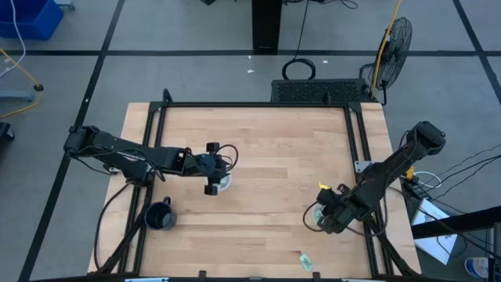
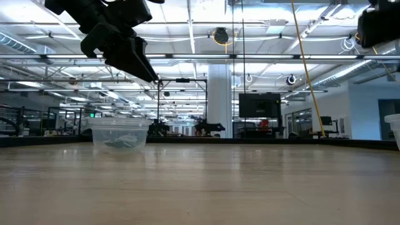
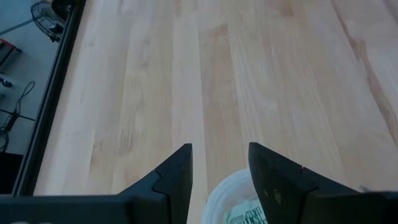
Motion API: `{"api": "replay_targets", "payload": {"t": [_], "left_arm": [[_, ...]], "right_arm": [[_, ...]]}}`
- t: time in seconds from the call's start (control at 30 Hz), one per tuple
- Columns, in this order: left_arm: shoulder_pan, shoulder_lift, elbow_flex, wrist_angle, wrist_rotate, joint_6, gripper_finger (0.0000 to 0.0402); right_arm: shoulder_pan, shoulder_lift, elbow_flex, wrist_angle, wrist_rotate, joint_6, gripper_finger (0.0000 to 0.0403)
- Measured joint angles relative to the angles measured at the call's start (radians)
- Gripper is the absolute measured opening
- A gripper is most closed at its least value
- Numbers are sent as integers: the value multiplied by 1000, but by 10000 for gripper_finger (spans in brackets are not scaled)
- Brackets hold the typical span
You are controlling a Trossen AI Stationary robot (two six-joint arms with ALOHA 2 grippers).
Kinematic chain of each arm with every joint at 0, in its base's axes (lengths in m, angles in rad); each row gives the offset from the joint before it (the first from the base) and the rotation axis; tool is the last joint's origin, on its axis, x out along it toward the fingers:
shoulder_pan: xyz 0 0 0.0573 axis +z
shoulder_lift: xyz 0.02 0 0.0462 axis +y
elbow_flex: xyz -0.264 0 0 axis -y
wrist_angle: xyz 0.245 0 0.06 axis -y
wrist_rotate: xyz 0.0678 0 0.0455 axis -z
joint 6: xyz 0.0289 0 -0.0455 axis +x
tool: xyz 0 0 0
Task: Pick and place Stevia / Truvia into bins
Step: Put the green stevia packet into the left transparent container
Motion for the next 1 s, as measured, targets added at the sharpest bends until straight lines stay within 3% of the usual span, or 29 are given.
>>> {"api": "replay_targets", "payload": {"t": [0.1,0.2,0.33,0.5,0.63,0.73,1.0], "left_arm": [[0,0,0,10,0,0,163],[0,0,0,22,0,0,163],[0,0,0,32,0,-5,163],[0,0,0,32,0,-15,163],[0,0,0,31,0,-29,163],[0,0,0,31,0,-25,163],[0,0,0,33,0,-59,163]], "right_arm": [[0,-63,30,7,52,-10,60],[10,-123,51,141,110,-106,35],[36,-139,52,455,179,-444,4],[74,-26,53,794,238,-764,1],[93,146,52,932,230,-743,1],[102,259,63,990,149,-638,1],[147,408,222,812,-56,-313,0]]}}
